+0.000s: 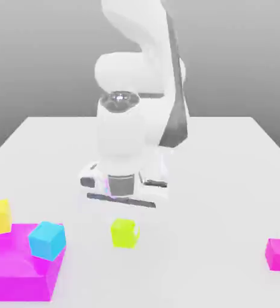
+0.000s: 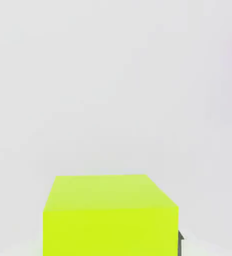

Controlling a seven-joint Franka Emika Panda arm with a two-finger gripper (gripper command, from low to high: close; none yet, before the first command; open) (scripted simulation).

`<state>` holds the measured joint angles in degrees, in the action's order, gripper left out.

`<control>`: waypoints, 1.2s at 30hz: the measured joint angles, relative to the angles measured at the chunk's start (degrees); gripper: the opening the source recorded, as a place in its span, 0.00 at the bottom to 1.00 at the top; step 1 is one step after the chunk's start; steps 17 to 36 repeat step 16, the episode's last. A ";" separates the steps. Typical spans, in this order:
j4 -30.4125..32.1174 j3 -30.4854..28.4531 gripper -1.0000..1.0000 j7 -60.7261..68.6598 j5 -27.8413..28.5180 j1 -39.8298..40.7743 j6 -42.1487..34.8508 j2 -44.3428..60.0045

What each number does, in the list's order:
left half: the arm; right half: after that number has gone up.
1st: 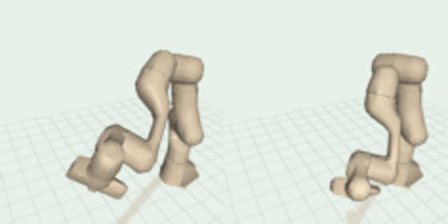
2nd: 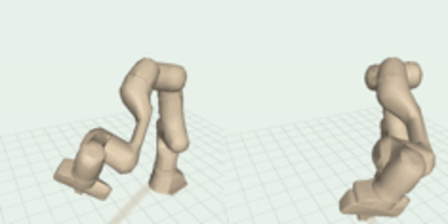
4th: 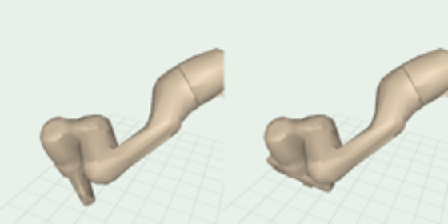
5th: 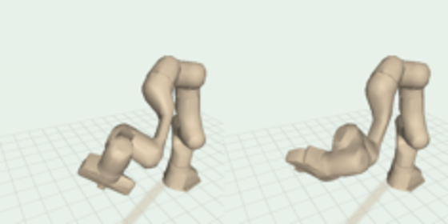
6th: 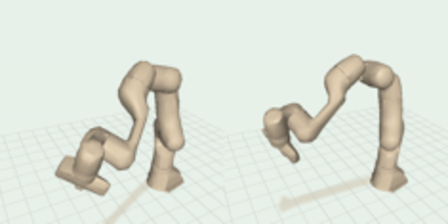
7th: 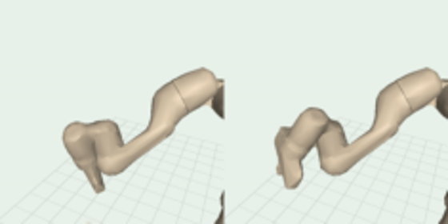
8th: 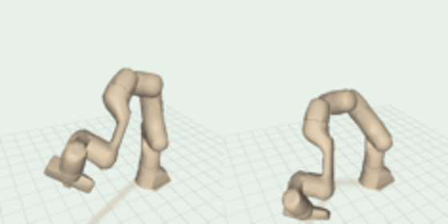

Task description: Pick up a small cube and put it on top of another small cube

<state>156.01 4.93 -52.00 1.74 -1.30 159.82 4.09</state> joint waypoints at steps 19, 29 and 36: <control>-17.39 11.19 1.00 0.95 10.66 -20.01 -3.92 14.35; -17.39 11.19 1.00 0.95 10.66 -20.01 -3.92 14.35; -17.39 11.19 1.00 0.95 10.66 -20.01 -3.92 14.35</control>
